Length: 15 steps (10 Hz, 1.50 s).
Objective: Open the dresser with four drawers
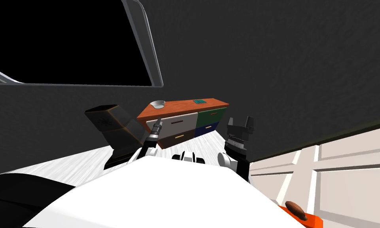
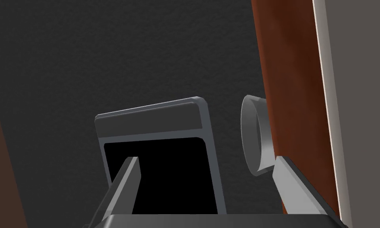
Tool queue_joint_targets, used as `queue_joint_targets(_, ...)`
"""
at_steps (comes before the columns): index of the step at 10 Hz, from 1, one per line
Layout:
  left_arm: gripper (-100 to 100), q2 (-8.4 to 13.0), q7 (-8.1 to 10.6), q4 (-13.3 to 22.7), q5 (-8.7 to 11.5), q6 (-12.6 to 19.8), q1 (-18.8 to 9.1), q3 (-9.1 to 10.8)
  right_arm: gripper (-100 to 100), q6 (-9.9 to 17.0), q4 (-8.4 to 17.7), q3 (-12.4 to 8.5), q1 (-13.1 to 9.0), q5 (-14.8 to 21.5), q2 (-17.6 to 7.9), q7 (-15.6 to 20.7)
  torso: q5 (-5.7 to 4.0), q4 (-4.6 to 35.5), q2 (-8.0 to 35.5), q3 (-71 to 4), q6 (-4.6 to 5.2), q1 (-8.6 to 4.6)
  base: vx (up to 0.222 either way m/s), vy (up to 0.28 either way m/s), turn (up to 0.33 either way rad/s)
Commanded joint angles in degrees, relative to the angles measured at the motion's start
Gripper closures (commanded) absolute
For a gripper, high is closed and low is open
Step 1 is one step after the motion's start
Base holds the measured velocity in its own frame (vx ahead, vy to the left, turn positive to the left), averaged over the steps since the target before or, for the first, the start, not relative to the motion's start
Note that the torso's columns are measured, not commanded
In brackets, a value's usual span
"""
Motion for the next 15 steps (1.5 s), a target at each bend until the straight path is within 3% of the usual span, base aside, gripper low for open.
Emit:
queue_joint_targets(1, -100, -0.16, -0.36, 3.7, 0.09, -0.31, -0.91, 0.99, 0, 0.0, 0.0, 0.0, 0.0, 0.0, 0.0, 0.0, -0.02, 0.01, 0.04, 0.03, 0.0, -0.04, 0.071, -0.074, 0.053)
queue_joint_targets(9, -100, -1.35, -0.97, 17.26, 0.78, -2.34, -3.59, 4.96, 0, 0.0, 0.0, 0.0, 0.0, 0.0, 0.0, 0.0, 0.01, 0.0, 0.03, 0.01, -0.01, 0.06, 0.097, -0.081, 0.063)
queue_joint_targets(10, -100, -1.35, -0.97, 17.34, 0.78, -2.34, -3.59, 4.96, 0, 0.0, 0.0, 0.0, 0.0, 0.0, 0.0, 0.0, 0.01, 0.03, 0.11, 0.06, -0.01, 0.06, 0.05, -0.053, 0.023)
queue_joint_targets(15, -100, -4.64, -1.29, 24.71, 1.16, -3.43, -5.03, 7.1, 0, 0.0, 0.0, 0.0, 0.0, 0.0, 0.0, 0.0, 0.0, -0.03, -0.1, -0.06, 0.0, 0.01, 0.072, -0.059, 0.049)
